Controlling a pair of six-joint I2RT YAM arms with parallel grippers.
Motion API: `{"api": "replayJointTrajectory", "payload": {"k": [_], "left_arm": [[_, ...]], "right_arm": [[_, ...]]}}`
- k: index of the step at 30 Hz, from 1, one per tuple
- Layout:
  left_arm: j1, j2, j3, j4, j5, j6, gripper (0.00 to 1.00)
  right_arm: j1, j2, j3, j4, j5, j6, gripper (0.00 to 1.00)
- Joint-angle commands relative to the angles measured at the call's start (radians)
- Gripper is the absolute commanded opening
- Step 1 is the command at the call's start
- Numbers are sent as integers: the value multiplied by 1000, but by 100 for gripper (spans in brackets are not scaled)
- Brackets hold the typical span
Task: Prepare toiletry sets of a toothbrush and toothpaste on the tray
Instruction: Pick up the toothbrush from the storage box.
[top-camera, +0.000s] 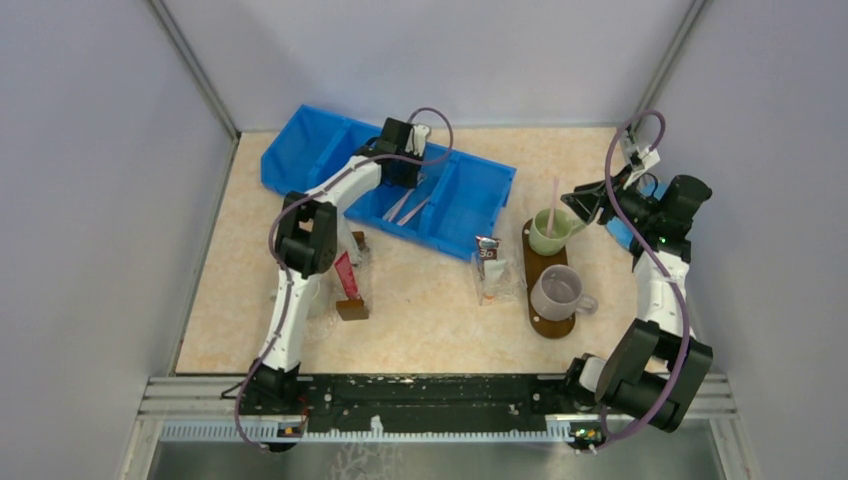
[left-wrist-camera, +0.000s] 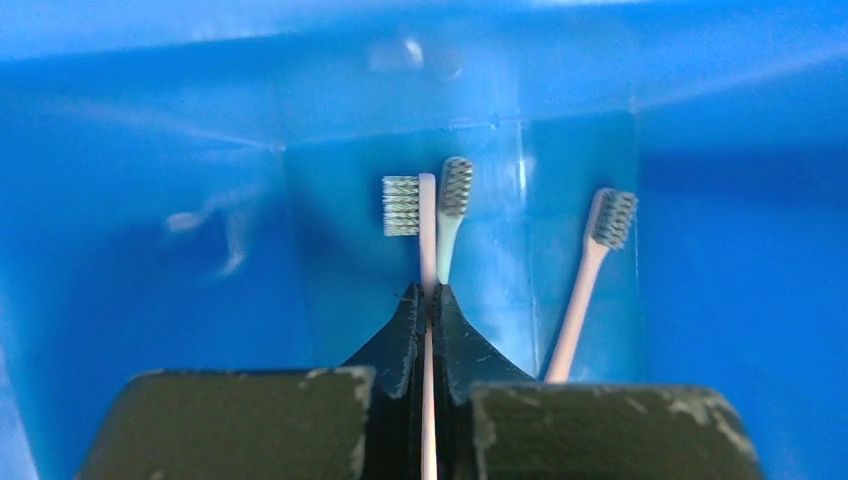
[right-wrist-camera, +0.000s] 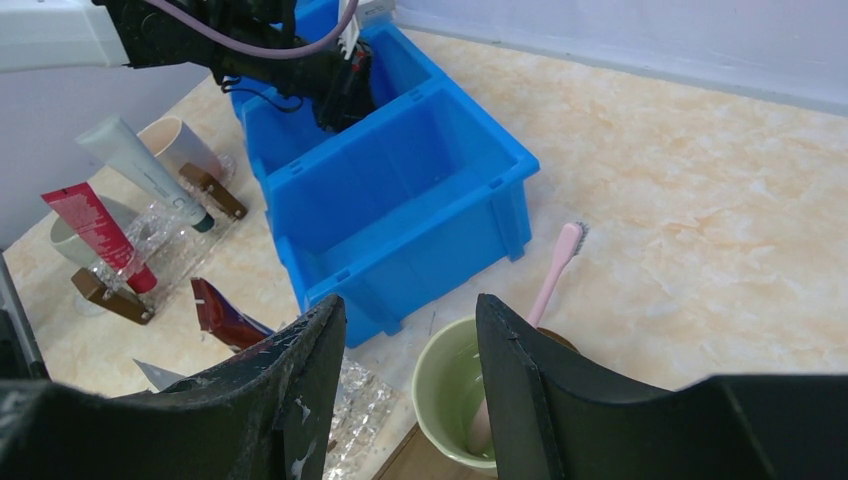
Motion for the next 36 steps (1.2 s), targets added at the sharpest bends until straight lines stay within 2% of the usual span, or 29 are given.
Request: {"api": "replayJointTrajectory", "payload": {"k": [1, 14, 22, 26, 31, 36], "left_arm": [[11, -124, -85, 81, 6, -10, 0], [17, -353, -333, 303, -10, -45, 0], [27, -587, -641, 647, 39, -133, 0], [28, -717, -791, 858, 131, -188, 0], [28, -848, -953, 1128, 334, -312, 0], [26, -881, -1057, 1488, 565, -558, 0]], "right_arm": [[-6, -20, 23, 48, -15, 3, 51], [-6, -23, 8, 85, -37, 26, 52], [51, -18, -8, 170, -94, 71, 52], [99, -14, -9, 219, -130, 106, 54], [151, -14, -52, 475, -171, 302, 60], [200, -10, -139, 949, -169, 629, 72]]}}
